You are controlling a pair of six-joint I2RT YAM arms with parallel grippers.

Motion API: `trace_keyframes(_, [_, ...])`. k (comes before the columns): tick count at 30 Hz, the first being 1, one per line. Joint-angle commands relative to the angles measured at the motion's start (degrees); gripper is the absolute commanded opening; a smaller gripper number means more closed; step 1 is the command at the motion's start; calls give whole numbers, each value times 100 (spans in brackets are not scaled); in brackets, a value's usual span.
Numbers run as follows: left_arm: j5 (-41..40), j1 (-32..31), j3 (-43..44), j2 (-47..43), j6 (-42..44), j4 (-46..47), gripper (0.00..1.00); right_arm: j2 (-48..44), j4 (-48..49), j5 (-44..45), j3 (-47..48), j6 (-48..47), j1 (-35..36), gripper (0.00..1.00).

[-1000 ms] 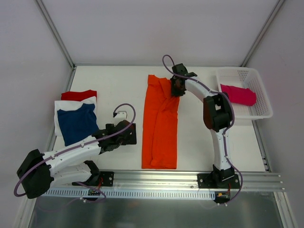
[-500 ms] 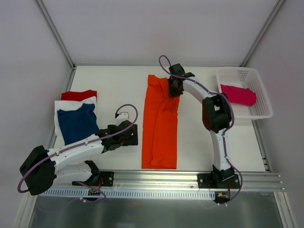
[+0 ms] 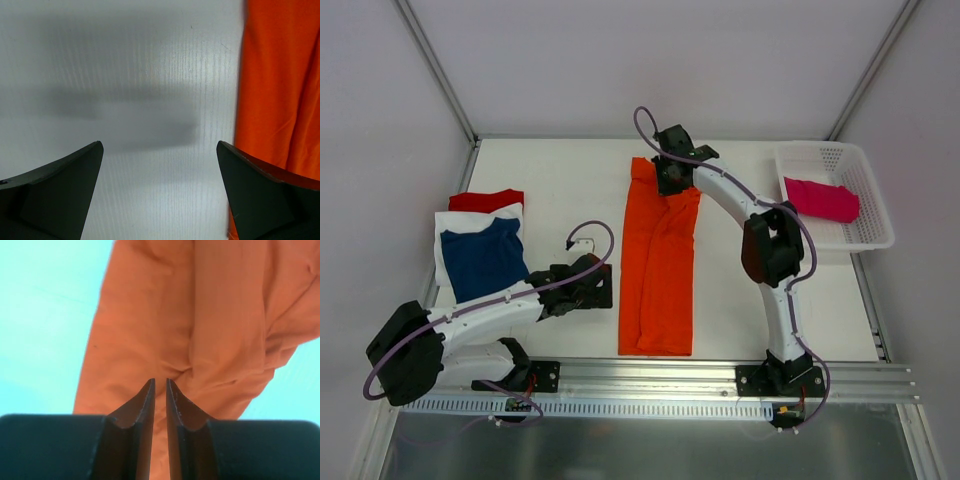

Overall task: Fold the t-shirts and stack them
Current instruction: Fold the tshirt

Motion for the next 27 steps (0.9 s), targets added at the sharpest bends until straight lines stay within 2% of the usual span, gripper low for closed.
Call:
trace_keyframes(1, [75,59,89,36,-120,113,99,-5,-164,-158,519,-87,85,17])
trace_keyframes(5, [110,59,98,45,-120,113,99,171,-252,-255,678,-61,182,17])
trace_keyframes(7, [110,59,80,45,-120,113,99,119,-279,263,521,-43,191,16])
trace_keyframes(10, [93,59,80,62,-111,122,99,22,-270,685,266,-96,191,26])
trace_keyframes(14, [93,59,89,115,-111,148,99,48,-270,905,160,-114,103,32])
trace_keyframes(27, [5,59,-69,-245,-67,201,99,382,-349,1010,160,45,-442,33])
